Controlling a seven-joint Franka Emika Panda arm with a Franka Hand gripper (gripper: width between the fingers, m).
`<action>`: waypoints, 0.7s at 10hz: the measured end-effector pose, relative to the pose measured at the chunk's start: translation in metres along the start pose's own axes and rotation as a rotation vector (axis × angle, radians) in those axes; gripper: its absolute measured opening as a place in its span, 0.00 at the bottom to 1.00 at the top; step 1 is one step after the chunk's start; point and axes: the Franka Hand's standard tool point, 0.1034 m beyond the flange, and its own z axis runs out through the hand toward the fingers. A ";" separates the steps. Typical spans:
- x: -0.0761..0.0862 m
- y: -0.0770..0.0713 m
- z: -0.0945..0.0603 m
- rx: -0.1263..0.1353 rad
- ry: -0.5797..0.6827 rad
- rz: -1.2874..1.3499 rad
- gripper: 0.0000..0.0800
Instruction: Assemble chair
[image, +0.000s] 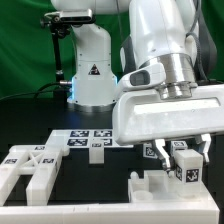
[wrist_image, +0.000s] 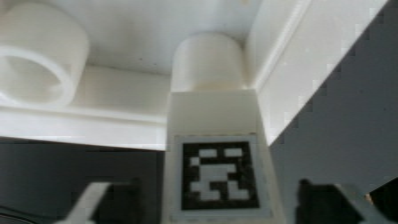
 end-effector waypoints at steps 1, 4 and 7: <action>0.000 0.000 0.000 0.000 0.000 0.000 0.65; 0.000 0.000 0.000 0.000 0.000 0.000 0.80; 0.010 -0.002 -0.004 0.012 -0.052 0.016 0.81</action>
Offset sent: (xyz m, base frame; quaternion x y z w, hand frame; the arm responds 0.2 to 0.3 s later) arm 0.0000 0.0000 0.0000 0.0000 0.0000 0.0000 1.0000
